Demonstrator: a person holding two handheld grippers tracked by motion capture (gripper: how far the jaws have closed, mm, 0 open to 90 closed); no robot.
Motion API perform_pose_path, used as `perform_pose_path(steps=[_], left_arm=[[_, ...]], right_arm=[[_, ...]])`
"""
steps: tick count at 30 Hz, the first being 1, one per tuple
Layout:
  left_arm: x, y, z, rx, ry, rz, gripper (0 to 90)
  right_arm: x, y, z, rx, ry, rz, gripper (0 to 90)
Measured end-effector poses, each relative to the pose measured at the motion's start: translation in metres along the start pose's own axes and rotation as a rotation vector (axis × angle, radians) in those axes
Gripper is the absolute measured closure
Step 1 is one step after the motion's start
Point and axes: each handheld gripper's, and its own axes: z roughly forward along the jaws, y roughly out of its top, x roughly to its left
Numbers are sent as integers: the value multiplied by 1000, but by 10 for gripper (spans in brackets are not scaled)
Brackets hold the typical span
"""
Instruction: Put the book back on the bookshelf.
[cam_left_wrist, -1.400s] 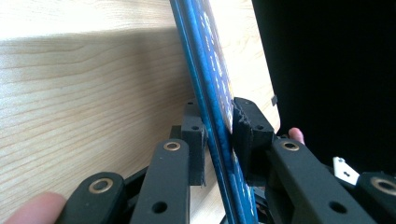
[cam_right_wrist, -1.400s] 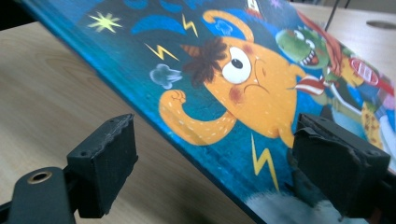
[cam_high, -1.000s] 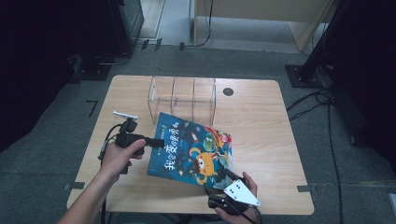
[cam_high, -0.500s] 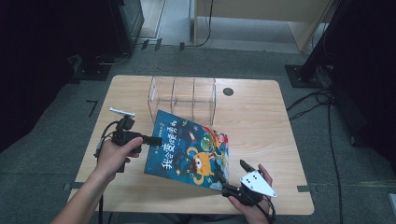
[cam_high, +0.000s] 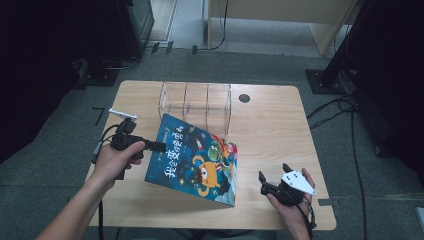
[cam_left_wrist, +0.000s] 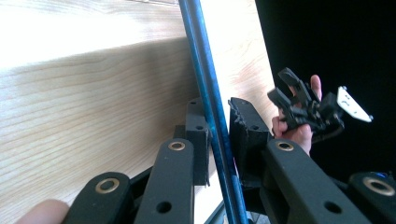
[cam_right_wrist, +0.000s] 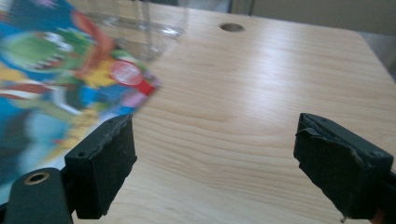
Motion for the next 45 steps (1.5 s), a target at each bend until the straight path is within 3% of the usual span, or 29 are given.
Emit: perform_pose_path(steps=[7, 19, 27, 33, 37, 41, 45], left_arm=[[-2, 3, -6, 5, 10, -1, 800], [-6, 7, -18, -4, 34, -4, 808], [-14, 12, -33, -5, 77, 8, 816], [-20, 19, -42, 24, 112, 2, 822], [-22, 23, -42, 44, 108, -39, 833], [-25, 27, -42, 68, 120, -51, 838], [-29, 29, -41, 81, 137, -68, 841]], right_arm=[[-39, -3, 12, 70, -77, 56, 116], [-75, -16, 15, 158, -161, 116, 72], [-85, -24, 19, 233, -195, 133, 69], [-87, -24, 21, 267, -196, 130, 69], [-86, -25, 24, 319, -194, 126, 66], [-88, -25, 25, 326, -178, 157, 63], [-88, -25, 25, 326, -178, 155, 62]])
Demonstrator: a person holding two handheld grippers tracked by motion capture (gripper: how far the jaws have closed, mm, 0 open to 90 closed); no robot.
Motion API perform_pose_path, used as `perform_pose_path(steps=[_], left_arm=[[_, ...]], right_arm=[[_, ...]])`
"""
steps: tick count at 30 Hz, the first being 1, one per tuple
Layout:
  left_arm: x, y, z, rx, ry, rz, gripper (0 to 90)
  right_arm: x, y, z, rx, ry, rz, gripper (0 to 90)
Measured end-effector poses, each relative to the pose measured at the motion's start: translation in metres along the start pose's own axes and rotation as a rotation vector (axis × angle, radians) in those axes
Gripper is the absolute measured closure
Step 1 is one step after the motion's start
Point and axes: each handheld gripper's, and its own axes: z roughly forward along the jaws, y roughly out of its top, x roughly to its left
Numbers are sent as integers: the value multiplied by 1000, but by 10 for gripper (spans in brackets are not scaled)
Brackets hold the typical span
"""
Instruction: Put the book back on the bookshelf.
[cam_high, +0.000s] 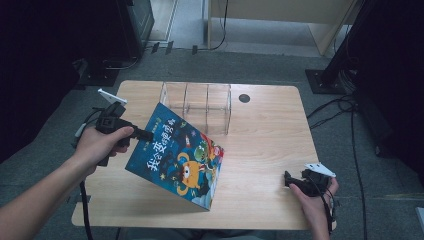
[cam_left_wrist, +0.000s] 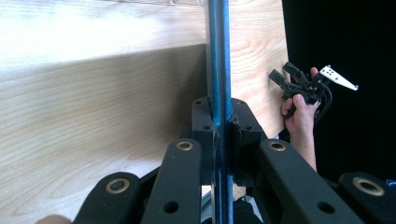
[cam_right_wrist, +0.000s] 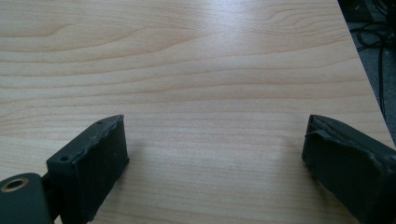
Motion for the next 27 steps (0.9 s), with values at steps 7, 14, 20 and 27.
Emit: perform_pose_path(steps=[7, 14, 20, 27], left_arm=[[-18, 2, -3, 21, 36, 31, 844], [-30, 5, -7, 32, 72, 46, 845], [-35, 10, -18, 32, 115, 59, 846], [-46, 11, -30, 30, 183, 90, 846]], right_arm=[[0, 0, 0, 0, -1, -1, 62], [0, 0, 0, 0, 0, 0, 62], [0, 0, 0, 0, 0, 1, 62], [0, 0, 0, 0, 0, 1, 62]])
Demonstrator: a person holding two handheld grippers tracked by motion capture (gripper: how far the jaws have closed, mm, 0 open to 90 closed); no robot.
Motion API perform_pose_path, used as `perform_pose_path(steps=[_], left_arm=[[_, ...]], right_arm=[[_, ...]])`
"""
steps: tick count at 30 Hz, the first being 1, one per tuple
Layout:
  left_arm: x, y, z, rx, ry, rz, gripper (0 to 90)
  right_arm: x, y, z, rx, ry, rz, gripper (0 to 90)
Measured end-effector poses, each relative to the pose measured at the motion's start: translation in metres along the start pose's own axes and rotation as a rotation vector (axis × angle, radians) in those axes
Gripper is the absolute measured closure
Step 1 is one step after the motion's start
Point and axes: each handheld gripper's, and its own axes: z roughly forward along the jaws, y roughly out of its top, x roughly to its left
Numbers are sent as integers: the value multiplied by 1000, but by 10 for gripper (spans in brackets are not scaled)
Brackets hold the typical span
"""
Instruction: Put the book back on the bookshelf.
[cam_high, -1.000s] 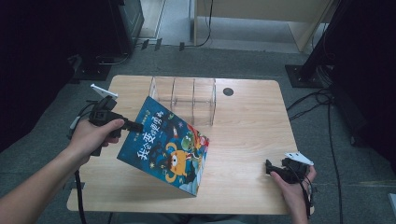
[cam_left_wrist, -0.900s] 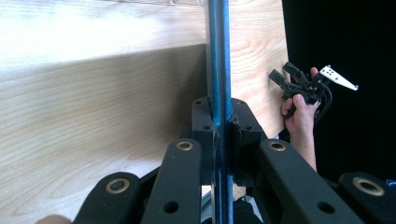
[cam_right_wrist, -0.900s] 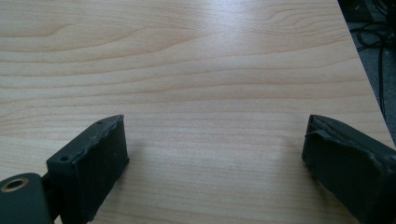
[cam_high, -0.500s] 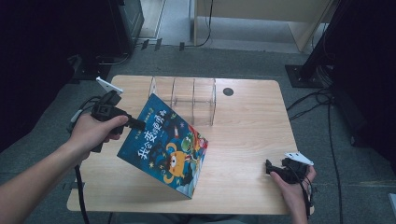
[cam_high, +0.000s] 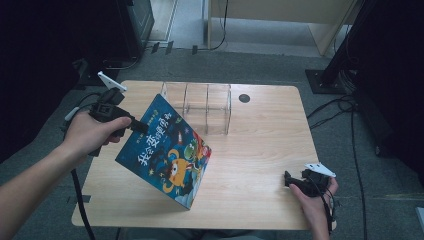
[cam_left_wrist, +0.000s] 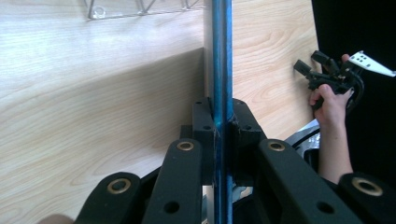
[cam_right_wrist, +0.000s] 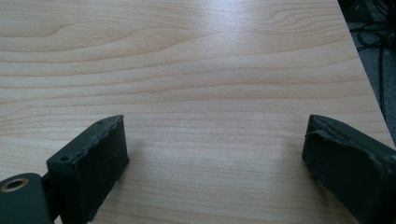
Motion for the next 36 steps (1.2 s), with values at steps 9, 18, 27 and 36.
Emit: perform_pose_path(steps=[9, 18, 27, 36], left_arm=[[-13, 2, -22, 0, 109, 60, 847], [-14, 3, -39, -16, 204, 82, 848], [-16, 4, -54, -27, 284, 111, 849], [-24, 8, -72, -57, 297, 112, 848]], right_arm=[[0, 0, 0, 1, 0, 3, 62], [0, 0, 0, 1, 0, 3, 62], [0, 0, 0, 1, 0, 3, 62], [0, 0, 0, 1, 0, 3, 62]])
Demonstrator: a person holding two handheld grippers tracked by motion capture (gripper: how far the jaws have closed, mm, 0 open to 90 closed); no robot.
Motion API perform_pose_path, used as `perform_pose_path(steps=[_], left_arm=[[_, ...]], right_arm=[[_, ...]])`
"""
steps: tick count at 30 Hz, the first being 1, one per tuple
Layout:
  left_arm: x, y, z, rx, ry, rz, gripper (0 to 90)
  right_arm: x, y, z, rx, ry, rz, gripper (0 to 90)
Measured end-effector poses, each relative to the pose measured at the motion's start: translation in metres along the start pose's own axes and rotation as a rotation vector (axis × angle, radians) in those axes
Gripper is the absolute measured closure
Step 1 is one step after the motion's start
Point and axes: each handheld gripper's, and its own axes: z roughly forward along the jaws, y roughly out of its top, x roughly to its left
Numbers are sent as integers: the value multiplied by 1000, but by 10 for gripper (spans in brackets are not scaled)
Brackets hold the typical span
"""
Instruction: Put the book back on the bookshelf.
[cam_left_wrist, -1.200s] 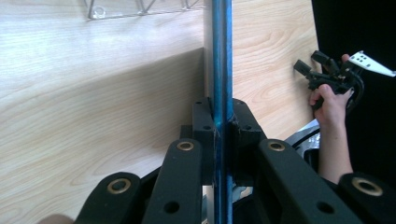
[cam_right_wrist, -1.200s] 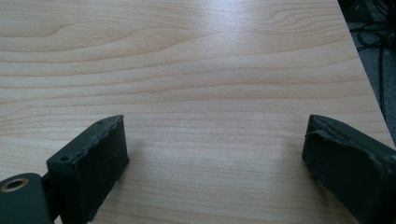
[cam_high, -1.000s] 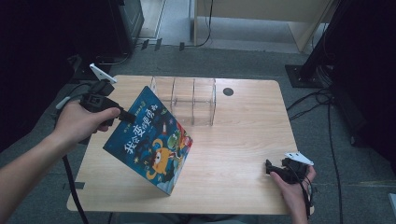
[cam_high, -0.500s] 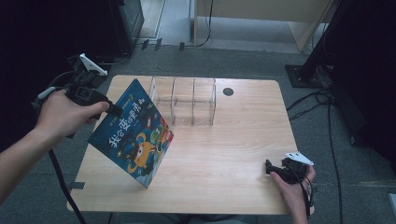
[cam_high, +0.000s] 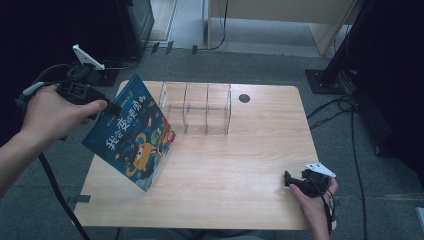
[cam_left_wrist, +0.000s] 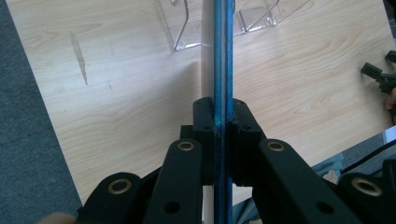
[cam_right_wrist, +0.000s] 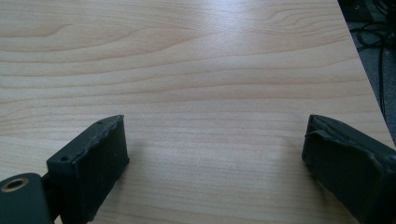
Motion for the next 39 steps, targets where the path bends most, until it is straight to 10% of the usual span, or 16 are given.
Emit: perform_pose_path(steps=[21, 39], left_arm=[[-14, 50, -14, -51, 57, -4, 848], [-29, 98, 10, -23, 130, -17, 848]], right_arm=[[0, 0, 0, -1, 0, 1, 63], [0, 0, 0, -3, 9, -3, 64]])
